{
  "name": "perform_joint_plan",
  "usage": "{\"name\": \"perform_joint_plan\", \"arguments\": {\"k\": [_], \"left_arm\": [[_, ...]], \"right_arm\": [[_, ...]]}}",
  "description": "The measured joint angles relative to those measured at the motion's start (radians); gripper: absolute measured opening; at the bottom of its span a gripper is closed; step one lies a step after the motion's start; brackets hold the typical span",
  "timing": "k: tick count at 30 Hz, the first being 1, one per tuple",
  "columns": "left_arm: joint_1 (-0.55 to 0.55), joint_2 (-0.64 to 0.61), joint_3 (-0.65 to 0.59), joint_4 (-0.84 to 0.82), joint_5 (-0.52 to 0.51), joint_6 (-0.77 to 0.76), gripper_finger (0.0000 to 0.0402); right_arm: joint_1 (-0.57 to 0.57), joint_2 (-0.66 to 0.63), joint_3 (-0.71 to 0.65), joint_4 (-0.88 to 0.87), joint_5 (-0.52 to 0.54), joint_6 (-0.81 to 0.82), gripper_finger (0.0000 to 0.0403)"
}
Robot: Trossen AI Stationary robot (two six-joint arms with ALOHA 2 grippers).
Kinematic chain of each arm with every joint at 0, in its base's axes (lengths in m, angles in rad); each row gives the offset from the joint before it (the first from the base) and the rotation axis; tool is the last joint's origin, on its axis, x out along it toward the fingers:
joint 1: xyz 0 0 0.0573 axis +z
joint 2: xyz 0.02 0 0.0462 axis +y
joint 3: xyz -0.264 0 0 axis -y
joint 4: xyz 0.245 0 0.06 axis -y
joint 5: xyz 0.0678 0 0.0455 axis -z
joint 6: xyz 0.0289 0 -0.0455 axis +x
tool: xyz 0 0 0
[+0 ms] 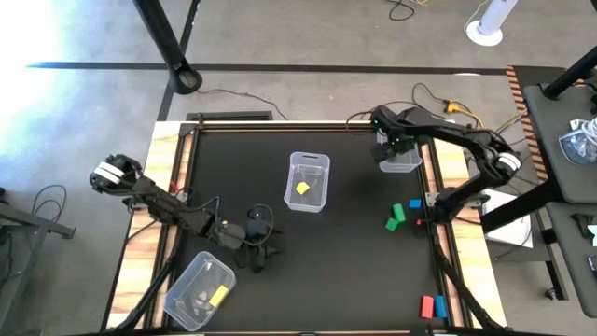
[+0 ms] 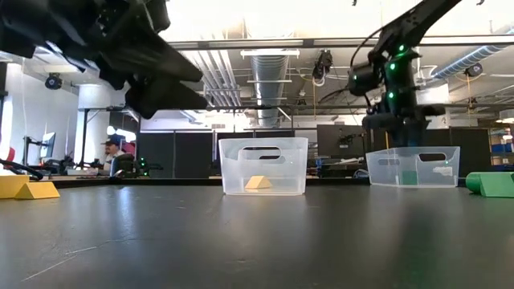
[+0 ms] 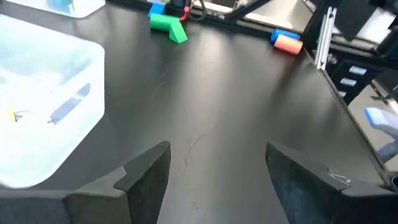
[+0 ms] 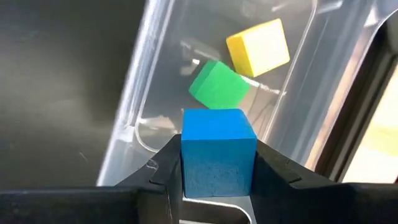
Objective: Sort blocks by size
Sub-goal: Put the blue square block into the top transparent bin
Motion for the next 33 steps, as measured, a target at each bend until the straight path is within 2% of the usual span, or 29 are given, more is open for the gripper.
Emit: {"name": "perform_joint_plan", "arguments": {"k": [8,18,28,33], "left_arm": [[0.000,0.000,0.023,-0.004,-0.001,0.000,0.0249],[0.000,0.000,0.016,-0.017,-0.001,0.000,0.0249],[0.000,-0.001,0.020,-0.028,0.000,0.000,0.0249],[0.000,-0.001,0.018,-0.026,-0.001,-0.004,0.0249]], "right_arm": [[-0.070,0.069,0.000,-0.055,-0.106,-0.019,0.0123],[-0.131,0.124,0.000,-0.060,-0.124,-0.017,0.0123],[-0.144,0.239,0.004,-0.003,-0.171,-0.028,0.0124],[-0.144,0.252,0.004,0.019,-0.178,-0.048,0.0176]]}}
